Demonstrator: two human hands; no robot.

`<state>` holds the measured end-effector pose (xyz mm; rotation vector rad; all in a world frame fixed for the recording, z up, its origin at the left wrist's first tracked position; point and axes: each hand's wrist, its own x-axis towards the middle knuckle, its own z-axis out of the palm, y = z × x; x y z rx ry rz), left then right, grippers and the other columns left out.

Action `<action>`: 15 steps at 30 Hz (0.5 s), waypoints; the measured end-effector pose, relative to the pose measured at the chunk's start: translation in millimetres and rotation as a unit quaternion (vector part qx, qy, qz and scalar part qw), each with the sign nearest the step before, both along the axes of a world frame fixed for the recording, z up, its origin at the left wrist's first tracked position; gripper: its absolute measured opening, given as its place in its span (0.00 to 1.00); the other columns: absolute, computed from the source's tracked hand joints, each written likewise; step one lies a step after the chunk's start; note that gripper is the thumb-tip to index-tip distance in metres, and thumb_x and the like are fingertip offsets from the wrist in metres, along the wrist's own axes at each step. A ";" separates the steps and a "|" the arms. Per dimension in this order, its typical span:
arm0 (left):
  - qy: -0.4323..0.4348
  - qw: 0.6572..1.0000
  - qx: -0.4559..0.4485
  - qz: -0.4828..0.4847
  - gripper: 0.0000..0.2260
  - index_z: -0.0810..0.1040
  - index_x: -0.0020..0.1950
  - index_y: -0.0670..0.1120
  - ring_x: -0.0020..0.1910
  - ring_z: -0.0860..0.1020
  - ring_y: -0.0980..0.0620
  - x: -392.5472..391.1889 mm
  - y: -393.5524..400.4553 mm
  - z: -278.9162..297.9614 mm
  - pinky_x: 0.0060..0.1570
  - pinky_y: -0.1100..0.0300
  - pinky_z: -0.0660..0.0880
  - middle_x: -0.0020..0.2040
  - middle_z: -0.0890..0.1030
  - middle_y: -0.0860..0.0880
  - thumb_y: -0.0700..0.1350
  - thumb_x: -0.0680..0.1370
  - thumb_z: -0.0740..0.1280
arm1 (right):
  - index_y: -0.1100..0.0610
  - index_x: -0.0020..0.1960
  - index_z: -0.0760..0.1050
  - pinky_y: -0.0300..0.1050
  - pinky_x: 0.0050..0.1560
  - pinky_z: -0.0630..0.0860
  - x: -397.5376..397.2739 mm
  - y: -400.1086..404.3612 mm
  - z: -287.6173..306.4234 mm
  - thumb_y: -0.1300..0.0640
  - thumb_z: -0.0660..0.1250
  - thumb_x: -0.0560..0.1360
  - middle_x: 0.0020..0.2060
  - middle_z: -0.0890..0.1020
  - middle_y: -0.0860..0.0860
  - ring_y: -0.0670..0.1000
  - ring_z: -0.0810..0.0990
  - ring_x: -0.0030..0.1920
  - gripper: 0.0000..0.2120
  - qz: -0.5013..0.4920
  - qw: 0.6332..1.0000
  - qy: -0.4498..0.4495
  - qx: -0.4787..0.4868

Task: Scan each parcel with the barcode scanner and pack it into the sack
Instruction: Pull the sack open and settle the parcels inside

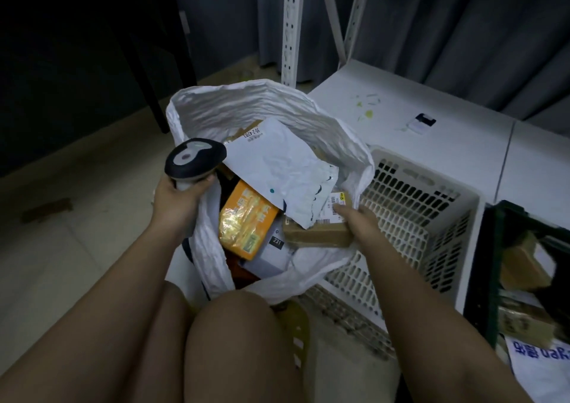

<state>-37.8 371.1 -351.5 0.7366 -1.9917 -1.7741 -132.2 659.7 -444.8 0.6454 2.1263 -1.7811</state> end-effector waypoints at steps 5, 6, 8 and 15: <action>0.010 1.000 -0.007 0.013 0.23 0.73 0.68 0.43 0.58 0.77 0.53 -2.5 -2.8 -1.1 0.43 0.74 0.73 0.61 0.79 0.48 0.39 0.74 0.72 | 0.59 0.63 0.77 0.55 0.62 0.73 1.3 -40.6 21.5 0.49 0.63 0.80 0.56 0.79 0.52 0.56 0.77 0.58 0.17 0.050 0.992 0.107 0.043; 0.012 1.000 0.000 0.019 0.22 0.73 0.67 0.42 0.56 0.78 0.54 -1.0 -4.8 0.4 0.43 0.73 0.74 0.61 0.79 0.47 0.38 0.74 0.72 | 0.60 0.62 0.78 0.53 0.63 0.72 -0.4 -47.4 23.8 0.51 0.62 0.81 0.57 0.79 0.53 0.56 0.77 0.59 0.16 0.047 0.989 0.127 0.056; 0.023 0.999 0.014 0.033 0.20 0.73 0.66 0.41 0.50 0.78 0.60 2.5 -8.8 6.4 0.40 0.75 0.74 0.58 0.79 0.49 0.37 0.75 0.71 | 0.59 0.54 0.80 0.46 0.58 0.72 -4.0 -62.7 34.7 0.54 0.60 0.82 0.50 0.80 0.54 0.55 0.77 0.54 0.12 0.054 0.984 0.158 0.060; 0.073 0.990 0.060 0.100 0.22 0.72 0.67 0.44 0.49 0.79 0.53 -6.2 -53.2 92.6 0.46 0.63 0.77 0.58 0.79 0.48 0.43 0.75 0.72 | 0.56 0.33 0.67 0.40 0.36 0.65 -35.6 -131.8 163.6 0.57 0.59 0.82 0.30 0.69 0.48 0.43 0.66 0.32 0.18 0.065 0.958 0.279 0.010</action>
